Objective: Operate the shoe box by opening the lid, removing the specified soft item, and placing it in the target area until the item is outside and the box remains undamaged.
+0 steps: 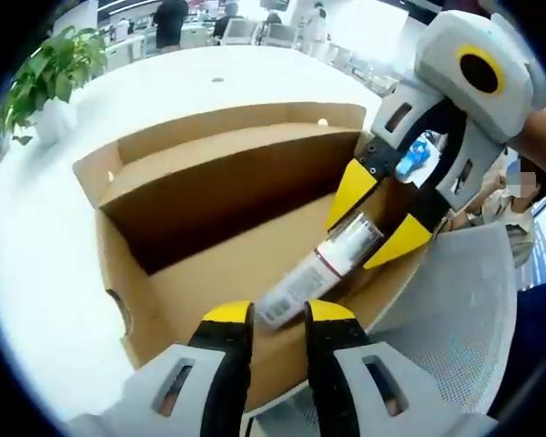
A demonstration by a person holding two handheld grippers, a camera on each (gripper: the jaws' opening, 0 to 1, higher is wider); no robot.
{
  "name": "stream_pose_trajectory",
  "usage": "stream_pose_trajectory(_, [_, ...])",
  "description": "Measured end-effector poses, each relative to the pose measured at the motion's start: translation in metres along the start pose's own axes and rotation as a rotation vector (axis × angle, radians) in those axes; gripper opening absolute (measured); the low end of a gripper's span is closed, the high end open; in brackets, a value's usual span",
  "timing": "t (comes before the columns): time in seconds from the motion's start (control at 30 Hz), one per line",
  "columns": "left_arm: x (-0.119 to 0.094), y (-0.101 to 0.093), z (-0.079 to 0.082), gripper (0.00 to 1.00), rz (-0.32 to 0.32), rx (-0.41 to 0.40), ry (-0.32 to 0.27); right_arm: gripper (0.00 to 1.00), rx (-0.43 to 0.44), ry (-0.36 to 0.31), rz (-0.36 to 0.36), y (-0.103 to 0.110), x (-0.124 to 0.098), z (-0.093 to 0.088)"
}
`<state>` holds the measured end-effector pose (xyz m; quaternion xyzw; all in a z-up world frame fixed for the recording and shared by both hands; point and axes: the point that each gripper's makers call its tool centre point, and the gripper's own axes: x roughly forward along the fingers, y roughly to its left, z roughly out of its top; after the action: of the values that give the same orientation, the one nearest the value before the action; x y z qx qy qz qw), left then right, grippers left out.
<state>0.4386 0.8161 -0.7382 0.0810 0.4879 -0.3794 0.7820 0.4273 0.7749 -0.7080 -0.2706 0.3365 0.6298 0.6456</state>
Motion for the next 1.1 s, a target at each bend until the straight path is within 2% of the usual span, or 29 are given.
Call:
stream_pose_trajectory(0.2, [-0.002, -0.001, 0.004, 0.20, -0.003, -0.009, -0.018, 0.14, 0.057, 0.030, 0.003, -0.004, -0.007, -0.009])
stream_pose_trajectory(0.5, [-0.004, -0.002, 0.003, 0.20, -0.005, -0.007, -0.032, 0.14, 0.061, 0.055, -0.014, -0.009, -0.021, -0.010])
stream_pose_trajectory(0.8, [-0.001, -0.022, 0.008, 0.22, -0.045, 0.076, -0.057, 0.14, 0.037, 0.128, -0.017, -0.009, -0.042, -0.018])
stream_pose_trajectory(1.1, [0.001, -0.035, 0.016, 0.22, -0.075, 0.090, -0.093, 0.14, 0.023, 0.206, -0.027, -0.010, -0.067, -0.025])
